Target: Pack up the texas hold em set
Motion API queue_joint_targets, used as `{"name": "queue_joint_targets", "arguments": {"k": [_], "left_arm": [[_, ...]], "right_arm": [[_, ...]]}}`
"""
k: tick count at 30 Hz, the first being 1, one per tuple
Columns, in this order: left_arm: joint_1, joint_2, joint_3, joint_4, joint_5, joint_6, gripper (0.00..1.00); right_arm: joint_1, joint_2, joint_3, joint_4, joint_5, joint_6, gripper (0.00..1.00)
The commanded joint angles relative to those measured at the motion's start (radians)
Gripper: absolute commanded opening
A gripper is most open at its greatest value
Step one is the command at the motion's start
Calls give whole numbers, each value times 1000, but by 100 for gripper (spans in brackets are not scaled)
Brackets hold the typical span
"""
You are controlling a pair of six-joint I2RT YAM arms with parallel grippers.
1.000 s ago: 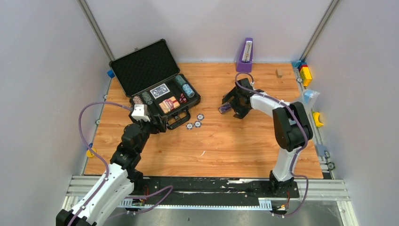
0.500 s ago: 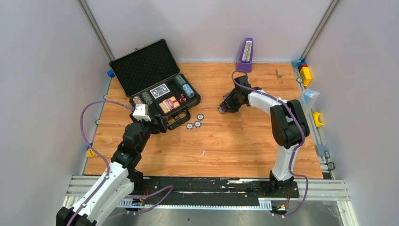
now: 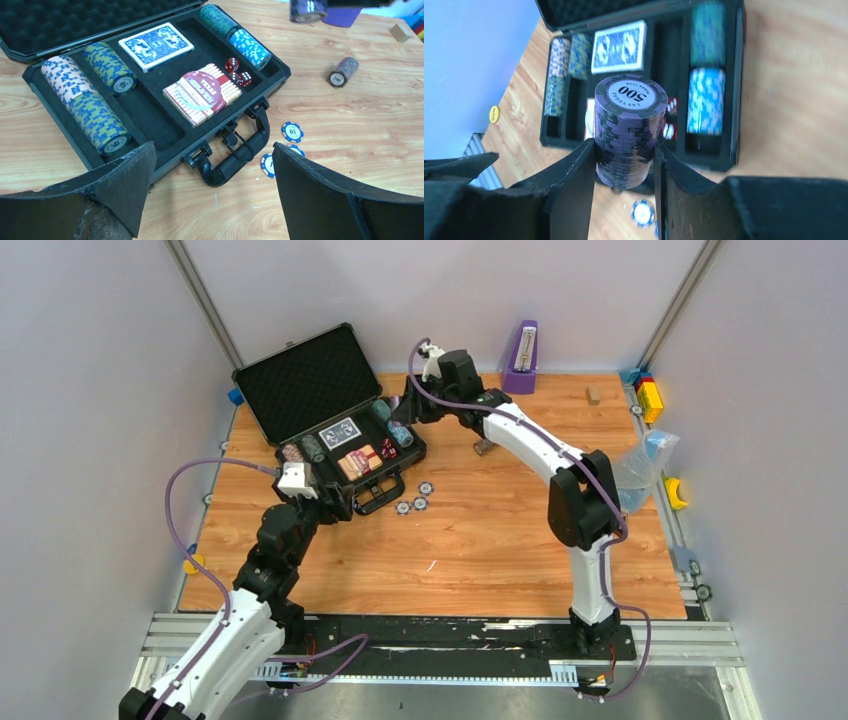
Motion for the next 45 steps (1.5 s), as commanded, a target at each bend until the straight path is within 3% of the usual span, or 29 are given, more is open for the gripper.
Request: {"name": "queue_joint_targets", "arguments": {"k": [1,5,11,21,22,24,25,26,32,36,38,41,45], "left_arm": [[1,-34,-8,28,-71,-5,94],[0,-99,-34,-12,-275,-38,99],[2,-227,-101,-51,-532,-142,100],[2,-274,-117,-84,-630,-211,100],[3,-271,-115,-82,-629,-210,100],[3,-264,-114,-79,-624,-207,100],[3,-260,-114,-76,-624,-205,100],[3,-257,-114,-73,-620,-204,100],[2,-225,-107,-49,-587,-184,100],[2,-206,-100,-41,-567,-175,100],[3,-200,-100,-31,-543,-162,100],[2,-184,-99,-15,-492,-135,100],[2,-154,-89,5,-416,-106,100]], "right_arm": [[4,105,145,173,-55,-208,0],[28,182,203,289,-73,-308,0],[48,348,384,302,-70,-365,0],[116,487,489,302,111,-473,1],[118,490,490,305,120,-471,10],[123,489,488,316,148,-465,55],[125,488,489,321,171,-461,72],[127,484,491,324,183,-459,79],[128,395,458,326,197,-445,82],[121,260,337,326,321,-399,81],[103,174,237,325,418,-322,85],[49,51,72,291,494,-153,100],[-81,-52,-88,153,460,171,100]]}}
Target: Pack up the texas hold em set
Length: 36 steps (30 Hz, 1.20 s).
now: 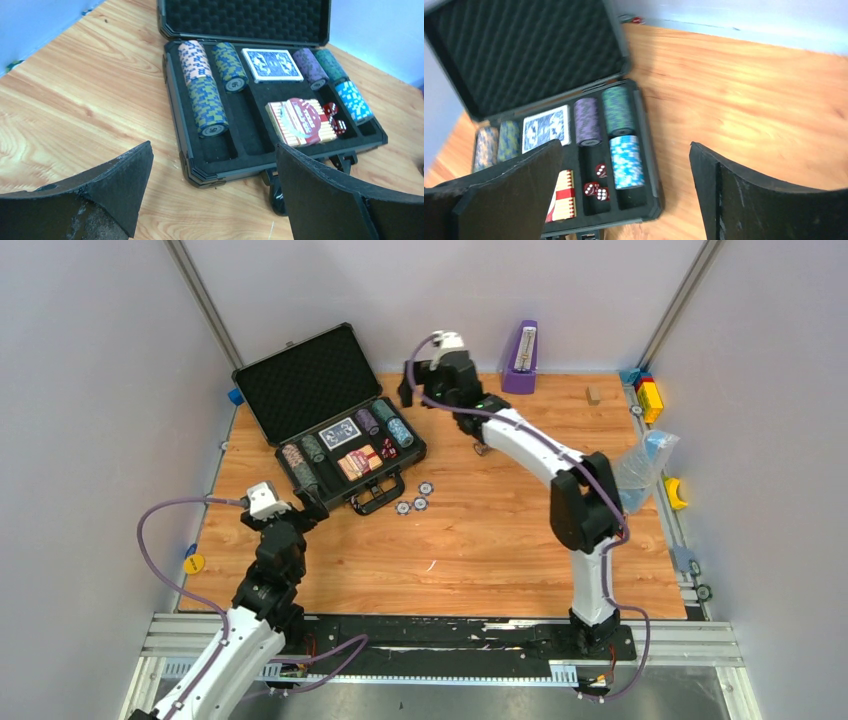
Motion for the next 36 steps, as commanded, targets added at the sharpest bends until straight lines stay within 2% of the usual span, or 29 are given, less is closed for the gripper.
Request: {"name": "queue_joint_targets", "arguments": {"k": [1,4,10,18,22,26,28,29,30,31,32,36], "left_arm": [[3,37,37,69,96,48,100],[3,63,54,60,127,56,100],[2,84,70,53,136,58,100],[2,54,66,42,124,61,100],[3,48,66,38,116,61,100],[3,39,69,30,110,61,100],[2,35,69,28,111,59,100],[2,34,68,28,113,59,100],[2,32,70,27,114,58,100],[2,30,71,26,116,58,100],[3,28,74,24,117,59,100],[1,15,87,3,105,56,100]], "right_arm": [[-167,-124,-130,-157,68,454,100],[-219,-132,-161,-329,164,660,100],[-269,-64,-148,-503,193,831,99],[-285,28,-99,-566,191,877,94],[-285,66,-85,-580,212,891,88],[-286,87,-75,-580,223,880,71],[-283,89,-59,-576,195,836,65],[-278,89,-51,-571,186,808,59],[-270,86,-47,-567,187,786,43],[-257,80,-43,-565,188,767,20],[-242,71,-41,-561,184,744,3],[-127,-7,-53,-551,286,667,0]]}}
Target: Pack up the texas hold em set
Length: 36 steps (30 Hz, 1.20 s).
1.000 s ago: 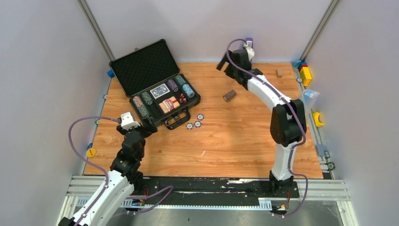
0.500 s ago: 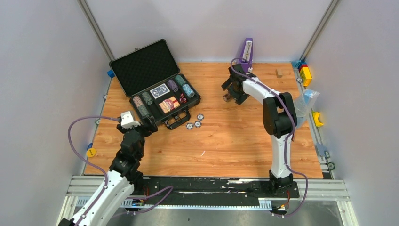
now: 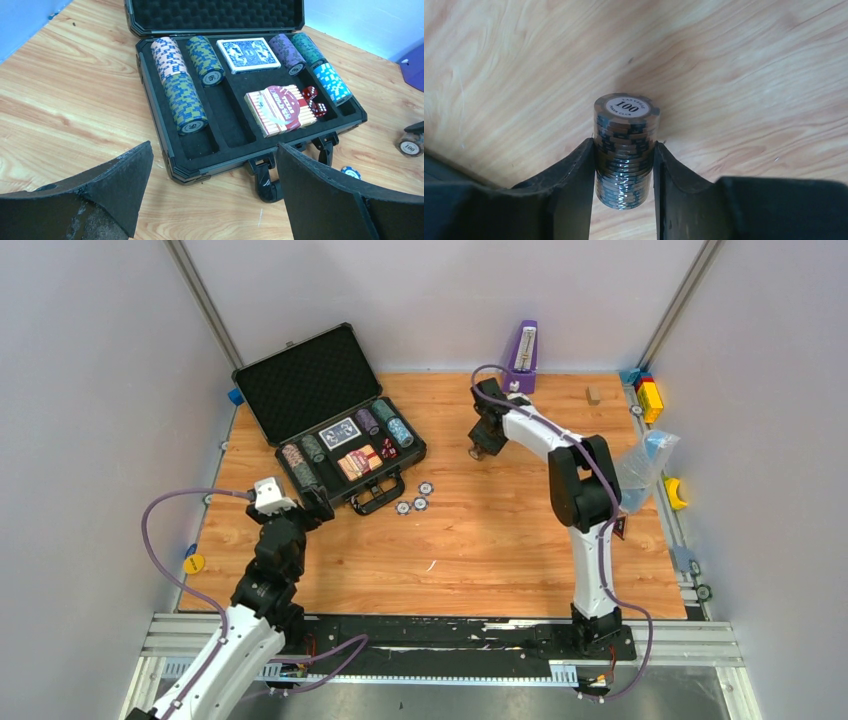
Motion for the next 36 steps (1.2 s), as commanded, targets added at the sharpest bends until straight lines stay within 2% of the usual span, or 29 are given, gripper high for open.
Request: {"name": "queue_joint_targets", "arguments": {"k": [1,4,6,9,11,15,17,21,26,32,35,36], "left_arm": [[2,-22,56,-2,-31,8,100],[3,-50,57,-25,-64,-25,100],[3,-72,62,-64,-139,-78,100],[2,-108,70,-152,-304,-205,100],[2,-126,75,-216,-398,-287,100],[1,-139,87,-335,-522,-430,100],[2,-134,99,-386,-562,-491,100],[2,-118,108,-418,-582,-528,100],[3,-100,111,-385,-547,-485,100],[2,-99,99,-280,-447,-355,100],[2,-95,99,-274,-445,-347,100],[2,-93,100,-276,-448,-347,100]], "right_arm": [[157,-122,31,42,127,-133,0],[266,-181,20,146,210,-344,0],[329,-197,31,219,198,-478,0],[391,-202,37,329,4,-644,0],[414,-188,43,388,-192,-709,0],[436,-110,115,444,-542,-750,0],[452,-57,179,447,-619,-764,0],[496,57,316,441,-602,-802,0],[517,165,436,434,-570,-765,0],[546,240,499,472,-449,-719,0],[554,264,517,494,-434,-717,0],[557,270,524,498,-419,-715,6]]}}
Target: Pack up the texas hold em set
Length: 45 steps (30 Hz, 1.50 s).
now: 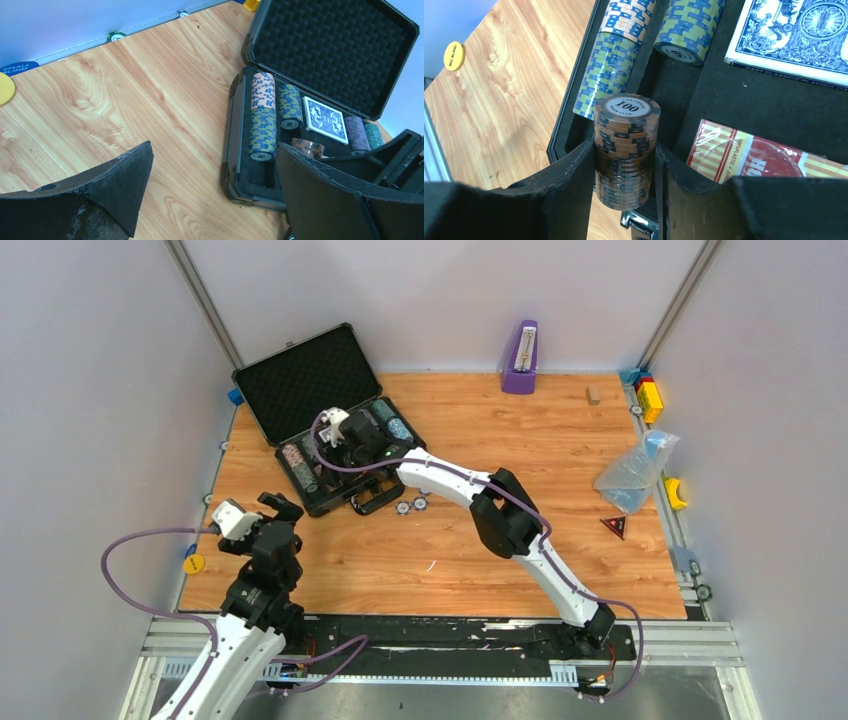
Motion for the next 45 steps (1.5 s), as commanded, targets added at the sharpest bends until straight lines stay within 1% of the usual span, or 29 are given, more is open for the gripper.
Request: {"name": "queue_joint_targets", "arguments": {"k": [1,2,3,5,7,8,11,12,13,14,15,17,18,19,20,21,22,23,24,25,26,28,29,32,34,40,45], "left_arm": [[2,12,31,59,7,37,100],[1,12,31,59,7,40,100],[2,12,31,61,8,41,100],[3,13,31,66,15,54,100],[1,16,32,87,47,77,100],[1,17,30,99,65,110,100],[2,31,24,173,181,213,100],[1,36,20,187,205,232,100],[2,46,15,218,261,273,100],[2,52,13,250,289,292,98],[1,68,8,265,349,324,96],[1,105,-3,328,432,352,87],[1,124,-7,375,462,361,77],[2,176,-3,394,508,370,65],[1,205,6,406,520,367,57],[2,274,34,402,524,357,41],[2,313,55,377,517,348,33],[3,386,103,359,497,331,18],[3,424,128,319,489,322,10],[4,493,175,308,486,315,2],[8,523,194,287,515,318,0],[19,633,245,261,572,313,0],[26,658,274,257,597,299,0],[71,792,337,237,711,248,0],[91,873,378,213,749,228,0],[111,1055,465,194,766,226,0],[141,1149,518,186,712,241,0]], "right_arm": [[12,3,103,135,71,26,20],[12,5,111,136,99,34,39],[13,2,118,138,137,54,54],[16,-22,111,154,190,67,76],[18,-60,88,177,219,62,89],[17,-83,71,185,223,56,91],[17,-169,4,191,267,25,92],[17,-205,-35,189,286,12,90],[16,-270,-86,188,312,-1,87],[-103,-325,-149,198,336,-12,83],[-3,-383,-226,222,363,-19,80],[1,-508,-391,276,412,-23,74],[-4,-570,-474,318,444,-26,71],[-11,-627,-545,338,460,-26,69],[-23,-684,-616,346,494,-27,67],[-32,-735,-681,349,512,-27,66],[-42,-788,-743,351,525,-28,65],[-52,-836,-804,351,538,-28,65],[-61,-890,-866,353,507,-28,64],[-70,-940,-928,358,552,-27,64],[-78,-987,-1005,363,560,-26,63],[-93,-1077,-1103,372,562,-11,62],[-98,-1118,-1146,375,560,-6,62],[-102,-1219,-1243,394,559,-1,61],[-104,-1274,-1284,397,557,-5,61],[-105,-1356,-1350,382,615,47,59],[-105,-1364,-1361,369,606,72,59]]}}
